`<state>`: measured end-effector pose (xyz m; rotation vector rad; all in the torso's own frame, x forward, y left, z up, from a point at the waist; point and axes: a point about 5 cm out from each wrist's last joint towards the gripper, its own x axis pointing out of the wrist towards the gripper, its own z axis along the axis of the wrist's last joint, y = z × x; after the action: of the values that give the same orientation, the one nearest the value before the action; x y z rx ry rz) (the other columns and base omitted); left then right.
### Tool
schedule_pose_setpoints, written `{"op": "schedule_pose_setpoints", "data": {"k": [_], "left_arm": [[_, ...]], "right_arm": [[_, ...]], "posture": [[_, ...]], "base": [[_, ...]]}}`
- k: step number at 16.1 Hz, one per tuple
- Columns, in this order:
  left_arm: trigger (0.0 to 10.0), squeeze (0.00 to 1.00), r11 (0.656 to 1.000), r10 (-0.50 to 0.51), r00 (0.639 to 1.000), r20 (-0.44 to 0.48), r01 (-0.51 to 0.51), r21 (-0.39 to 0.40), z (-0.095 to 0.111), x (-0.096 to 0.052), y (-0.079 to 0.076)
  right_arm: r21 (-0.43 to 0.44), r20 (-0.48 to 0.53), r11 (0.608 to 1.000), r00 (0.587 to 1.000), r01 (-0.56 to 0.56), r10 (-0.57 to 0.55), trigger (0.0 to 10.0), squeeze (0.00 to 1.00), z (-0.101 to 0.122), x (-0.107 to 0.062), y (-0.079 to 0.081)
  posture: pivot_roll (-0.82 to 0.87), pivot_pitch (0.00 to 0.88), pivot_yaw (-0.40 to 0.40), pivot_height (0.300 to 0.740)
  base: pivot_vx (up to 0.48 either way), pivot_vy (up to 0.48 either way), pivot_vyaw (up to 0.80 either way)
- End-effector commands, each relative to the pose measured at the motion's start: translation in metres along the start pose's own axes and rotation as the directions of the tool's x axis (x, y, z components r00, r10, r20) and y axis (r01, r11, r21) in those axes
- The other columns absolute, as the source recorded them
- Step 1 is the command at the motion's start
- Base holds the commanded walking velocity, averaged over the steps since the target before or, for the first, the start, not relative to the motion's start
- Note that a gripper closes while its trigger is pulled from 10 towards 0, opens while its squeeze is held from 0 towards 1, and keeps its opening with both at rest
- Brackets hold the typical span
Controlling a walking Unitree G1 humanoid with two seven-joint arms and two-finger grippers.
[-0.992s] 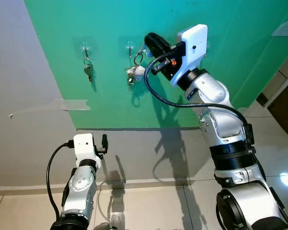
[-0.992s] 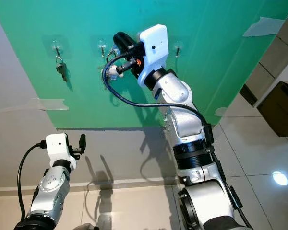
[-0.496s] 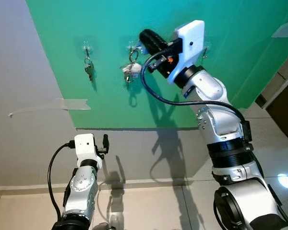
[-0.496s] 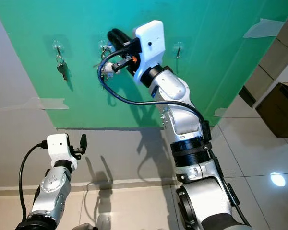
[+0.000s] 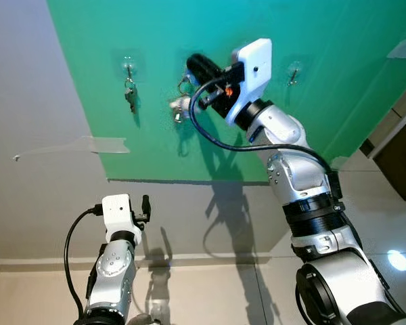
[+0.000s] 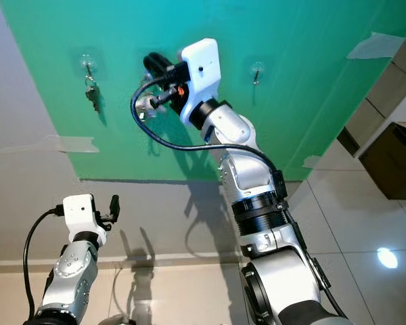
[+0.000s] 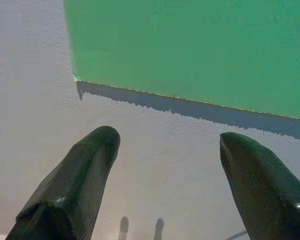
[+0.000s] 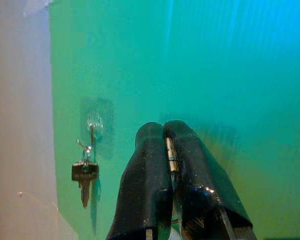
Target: Hang keys on a hook
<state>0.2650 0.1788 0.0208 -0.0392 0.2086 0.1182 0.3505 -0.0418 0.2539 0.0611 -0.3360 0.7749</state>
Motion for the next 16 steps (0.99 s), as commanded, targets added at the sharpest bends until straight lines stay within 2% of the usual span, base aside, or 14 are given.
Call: {"op": "schedule_pose_setpoints", "data": {"k": [1,7,11,16], "left_arm": [[10.0,0.0,1.0,0.014,1.0,0.017,-0.014,-0.007,0.003,-0.001,0.001],[10.0,0.0,1.0,0.016,1.0,0.014,-0.016,-0.007,0.002,-0.002,0.001],[10.0,0.0,1.0,0.016,1.0,0.012,-0.016,-0.005,0.002,-0.003,0.001],[10.0,0.0,1.0,0.01,1.0,0.009,-0.01,0.002,0.002,-0.004,0.002]], "right_arm": [[-0.025,-0.017,1.0,1.0,0.0,0.0,10.0,0.0,-0.002,0.001,-0.002],[-0.01,-0.085,0.999,0.996,0.03,-0.031,10.0,0.0,-0.025,-0.007,-0.006],[0.033,-0.153,0.998,0.987,0.045,-0.039,10.0,0.0,-0.052,-0.02,0.004],[0.051,-0.192,0.996,0.979,0.073,-0.062,10.0,0.0,-0.066,-0.028,0.007]], "posture": [[0.04,0.0,-0.081,0.74],[0.03,0.0,-0.077,0.74],[0.03,0.0,-0.072,0.74],[0.03,0.0,-0.061,0.74]], "base": [[0.0,0.0,0.0],[0.0,0.0,0.0],[0.0,0.0,0.0],[0.0,0.0,0.0]]}}
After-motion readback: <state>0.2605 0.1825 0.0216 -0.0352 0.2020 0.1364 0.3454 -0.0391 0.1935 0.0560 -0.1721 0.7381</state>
